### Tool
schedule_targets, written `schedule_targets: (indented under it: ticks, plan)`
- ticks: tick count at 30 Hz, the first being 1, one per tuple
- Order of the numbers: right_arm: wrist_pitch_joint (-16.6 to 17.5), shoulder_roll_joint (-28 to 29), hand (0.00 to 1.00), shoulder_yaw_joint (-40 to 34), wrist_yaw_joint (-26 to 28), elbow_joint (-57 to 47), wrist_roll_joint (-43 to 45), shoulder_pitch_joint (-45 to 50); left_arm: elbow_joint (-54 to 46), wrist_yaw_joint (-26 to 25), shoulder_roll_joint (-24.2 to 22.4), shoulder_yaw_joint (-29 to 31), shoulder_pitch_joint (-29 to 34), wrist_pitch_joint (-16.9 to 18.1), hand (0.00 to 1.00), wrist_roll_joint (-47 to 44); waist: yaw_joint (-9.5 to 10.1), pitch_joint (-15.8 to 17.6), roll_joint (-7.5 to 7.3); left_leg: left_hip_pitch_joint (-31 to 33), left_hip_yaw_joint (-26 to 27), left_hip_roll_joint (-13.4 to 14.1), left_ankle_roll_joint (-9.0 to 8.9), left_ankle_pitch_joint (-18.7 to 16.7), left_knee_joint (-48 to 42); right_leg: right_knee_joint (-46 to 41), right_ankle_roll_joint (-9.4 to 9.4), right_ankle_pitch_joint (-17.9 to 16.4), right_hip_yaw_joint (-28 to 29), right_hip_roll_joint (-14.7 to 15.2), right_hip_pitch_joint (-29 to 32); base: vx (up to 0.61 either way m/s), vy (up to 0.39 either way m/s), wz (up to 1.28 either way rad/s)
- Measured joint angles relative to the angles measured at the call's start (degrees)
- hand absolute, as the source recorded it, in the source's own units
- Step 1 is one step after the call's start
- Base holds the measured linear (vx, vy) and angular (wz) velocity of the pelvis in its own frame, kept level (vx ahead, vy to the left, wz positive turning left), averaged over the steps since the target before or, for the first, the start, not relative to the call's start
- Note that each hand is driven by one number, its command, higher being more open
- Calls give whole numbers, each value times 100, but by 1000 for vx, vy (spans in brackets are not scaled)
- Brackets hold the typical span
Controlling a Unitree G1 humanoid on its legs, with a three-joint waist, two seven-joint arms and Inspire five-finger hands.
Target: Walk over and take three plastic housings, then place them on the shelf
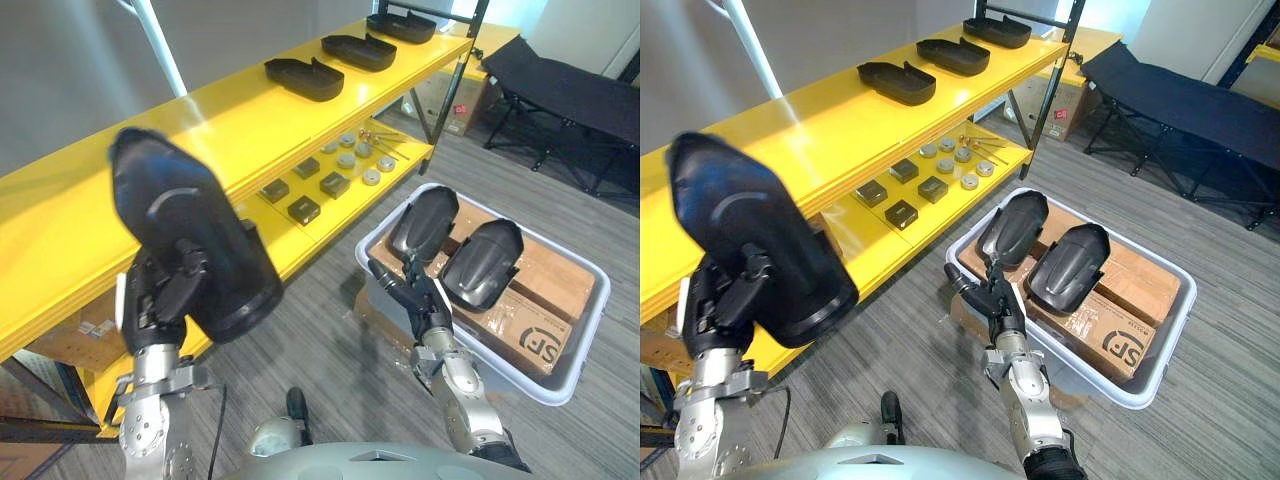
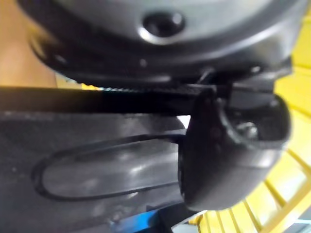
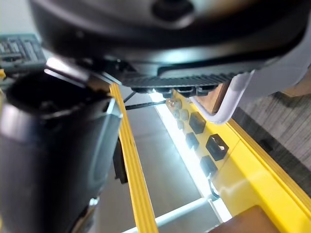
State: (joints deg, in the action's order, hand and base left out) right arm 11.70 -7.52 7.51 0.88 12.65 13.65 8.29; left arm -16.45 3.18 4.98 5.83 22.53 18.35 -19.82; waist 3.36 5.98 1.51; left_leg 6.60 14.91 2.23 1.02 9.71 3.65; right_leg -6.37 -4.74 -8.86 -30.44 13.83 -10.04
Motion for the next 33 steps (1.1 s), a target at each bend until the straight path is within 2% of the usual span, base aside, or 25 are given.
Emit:
schedule_targets:
  ticks: [1, 3, 6, 10, 12, 14, 16, 17, 18, 19, 20, 21, 22, 23, 24, 25, 28, 29, 30, 31, 32, 33]
  plan:
    - [2, -63, 100, 27, 85, -243, 6, 137, 0, 96, 105, -183, -115, 1, 0, 1, -65, 42, -4, -5, -204, -59, -12, 104, 111, -70, -84, -115, 89, -33, -25, -29, -48, 80]
    - [3, -193, 100, 146, 139, -303, -2, 149, 1, 156, 179, -382, -185, -6, 0, 24, -41, 95, 8, 1, -386, -60, -74, 252, 115, -226, -240, -173, 22, -88, -64, -34, -78, 56]
    - [4, -203, 100, 157, 139, -303, 7, 192, 2, 118, 182, -443, -175, -7, 0, 75, -36, 159, 81, 19, -650, -14, -149, 368, 114, -298, -261, -239, -3, -231, -149, -35, -80, 39]
    - [30, -324, 100, 227, 142, -303, 7, 180, 3, -60, 180, -436, -172, -7, 0, 126, 6, 301, 160, 90, -794, 7, -205, 398, 68, -554, -249, -446, -86, -240, -98, -68, -59, 21]
    - [59, -346, 100, 238, 124, -303, 11, 151, 4, -140, 184, -434, -168, -7, 0, 237, 113, 490, 125, 146, -799, -27, -231, 224, -269, -799, -260, -617, -77, -103, -100, -75, -7, 4]
    - [120, -325, 100, 295, 70, -302, 13, 113, 4, -183, 184, -426, -155, -7, 0, 239, 130, 527, 73, 251, -816, -84, -199, 54, -578, -961, -259, -726, -102, 30, -104, -37, 30, 9]
    - [172, -273, 100, 377, -34, -301, 11, -90, 3, -189, 186, -268, -158, -10, 0, 238, 158, 604, -22, 367, -793, -177, -126, -246, -1064, -1192, -173, -919, -103, 226, -135, 0, 73, 4]
    - [266, -200, 100, 366, -142, -302, 2, -170, 0, -168, 190, -173, -177, -15, 0, 215, 196, 645, -97, 479, -775, -234, -36, -505, -1481, -1250, -67, -997, -151, 346, -202, 63, 124, -2]
    - [373, -121, 100, 293, -249, -311, -12, -175, -5, -136, 200, -85, -198, -23, 0, 214, 244, 655, -122, 551, -762, -348, 86, -975, -2135, -1402, -15, -1000, -175, 467, -346, 117, 126, -7]
    - [418, -164, 100, 259, -289, -341, -35, -172, -13, -133, 187, -51, -200, -28, 0, 212, 268, 648, -71, 570, -779, -373, 84, -1272, -2368, -1853, 142, -986, -111, 530, -254, 149, 175, 13]
    - [540, -162, 100, 197, -375, -353, -47, -177, -9, -139, 197, 17, -281, -76, 0, 213, 240, 669, -38, 586, -859, -445, 165, -1510, -2641, -3096, 795, -718, 231, 845, 232, 118, 168, 32]
    - [578, -161, 100, 152, -427, -352, -49, -176, -9, -137, 204, 51, -319, -90, 0, 217, 204, 666, -48, 528, -931, -516, 199, -1546, -2625, -3631, 1194, -406, 426, 955, 529, 126, 231, 65]
    - [609, -157, 100, 51, -499, -352, -52, -205, -18, -170, 234, 91, -350, -90, 0, 220, 120, 654, -71, 331, -1089, -624, 208, -1552, -2314, -4276, 1254, 421, 874, 1018, 939, 164, 182, 70]
    - [681, -117, 100, -61, -504, -375, -8, -264, -28, -297, 307, 142, -421, -91, 0, 222, 86, 644, -88, 156, -1204, -609, 257, -1501, -1926, -4514, 752, 332, 1153, 840, 1273, 235, 166, 63]
    - [689, -118, 100, -127, -480, -438, 36, -343, -35, -407, 314, 201, -464, -90, 0, 222, 94, 659, -60, 47, -1266, -586, 389, -1414, -1720, -4490, 581, 44, 1196, 645, 1501, 265, 132, 33]
    - [703, -119, 100, -181, -410, -477, 134, -537, -34, -584, 312, 357, -469, -98, 0, 220, 112, 679, -37, -124, -1291, -588, 436, -1364, -1631, -4085, 408, -291, 1112, 372, 1681, 219, 116, 5]
    - [716, -140, 100, -298, -372, -649, 143, -744, -34, -793, 313, 412, -527, -105, 0, 208, 123, 697, 11, -292, -1367, -626, 469, -1471, -1640, -3148, 355, -428, 1239, -66, 1967, 196, 91, 17]
    - [802, -184, 100, -472, -359, -1023, 259, -765, -33, -875, 315, 342, -648, -103, 0, 199, 94, 693, 90, -304, -1563, -658, 423, -1495, -1631, -2281, 127, -275, 1631, -423, 2255, 215, 48, 63]
    - [848, -188, 100, -546, -351, -1182, 290, -766, -33, -891, 315, 288, -684, -99, 0, 199, 64, 683, 87, -313, -1651, -710, 414, -1508, -1622, -1951, -6, -175, 1824, -496, 2305, 287, 20, 107]
    - [928, -193, 100, -706, -298, -1518, 437, -770, -31, -910, 315, 170, -735, -97, 0, 208, -29, 679, 21, -406, -1863, -874, 404, -1518, -1607, -1501, -244, 1, 2122, -506, 2366, 271, -19, 106]
    - [1002, -222, 100, -788, -236, -1736, 548, -787, -28, -909, 315, 91, -734, -97, 0, 221, -56, 671, -40, -546, -2034, -1001, 407, -1523, -1601, -1355, -265, 87, 2352, -482, 2350, 319, -85, 128]
    - [1079, -335, 100, -837, -150, -1973, 707, -842, -24, -900, 316, 18, -734, -95, 0, 220, -91, 626, -104, -682, -2245, -1119, 402, -1564, -1629, -1235, -127, 236, 2547, -484, 2274, 270, -101, 99]
